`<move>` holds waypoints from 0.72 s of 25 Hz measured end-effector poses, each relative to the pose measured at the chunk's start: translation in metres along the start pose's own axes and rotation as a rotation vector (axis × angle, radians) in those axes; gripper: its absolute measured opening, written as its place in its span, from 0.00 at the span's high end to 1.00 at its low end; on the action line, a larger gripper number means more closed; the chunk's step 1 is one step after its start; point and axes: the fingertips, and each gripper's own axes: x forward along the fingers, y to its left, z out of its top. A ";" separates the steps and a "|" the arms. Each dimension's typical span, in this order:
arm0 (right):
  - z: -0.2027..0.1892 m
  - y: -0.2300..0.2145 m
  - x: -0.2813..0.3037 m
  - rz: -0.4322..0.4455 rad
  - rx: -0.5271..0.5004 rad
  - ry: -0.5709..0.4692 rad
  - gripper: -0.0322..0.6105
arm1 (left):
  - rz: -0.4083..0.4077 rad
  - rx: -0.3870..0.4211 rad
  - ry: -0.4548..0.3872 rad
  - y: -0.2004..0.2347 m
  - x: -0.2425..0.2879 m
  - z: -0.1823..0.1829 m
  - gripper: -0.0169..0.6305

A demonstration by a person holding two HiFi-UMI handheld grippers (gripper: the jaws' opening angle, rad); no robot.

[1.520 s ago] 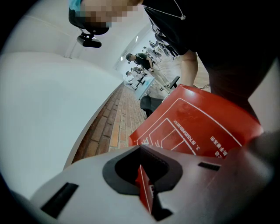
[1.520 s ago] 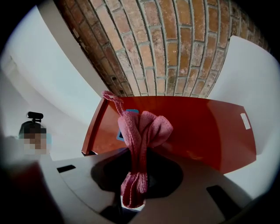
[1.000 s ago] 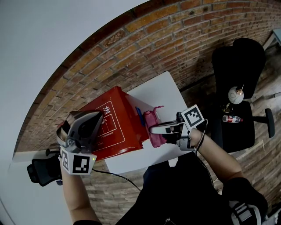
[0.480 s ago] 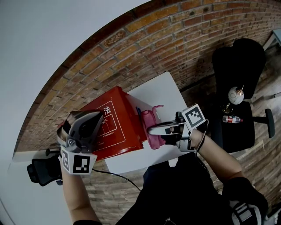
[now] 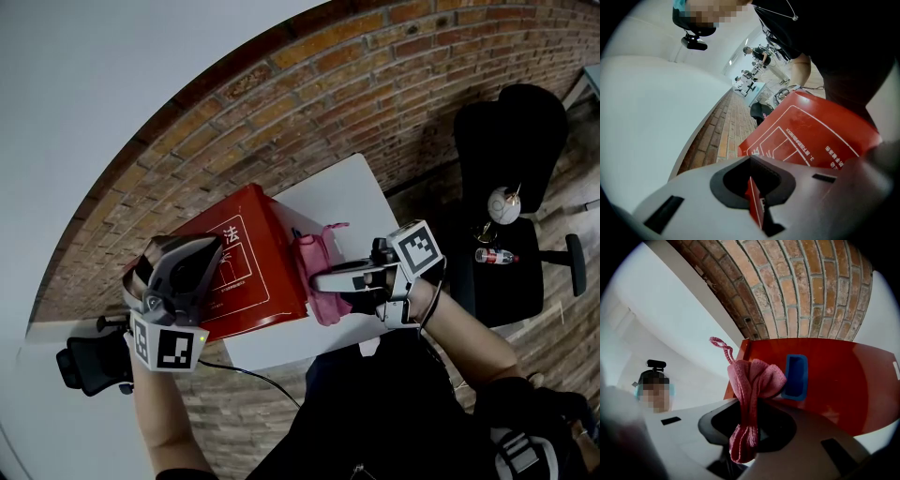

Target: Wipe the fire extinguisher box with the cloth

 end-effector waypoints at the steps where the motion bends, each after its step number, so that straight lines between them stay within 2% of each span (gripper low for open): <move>1: 0.001 0.002 0.001 0.007 -0.001 0.000 0.79 | 0.000 0.000 0.000 0.000 0.000 0.000 0.93; 10: 0.003 0.027 0.013 0.094 -0.023 0.015 0.79 | 0.001 0.001 0.000 0.000 0.000 0.000 0.93; 18: 0.002 0.027 0.013 0.086 -0.027 -0.002 0.79 | -0.003 -0.002 0.004 -0.002 0.000 0.000 0.93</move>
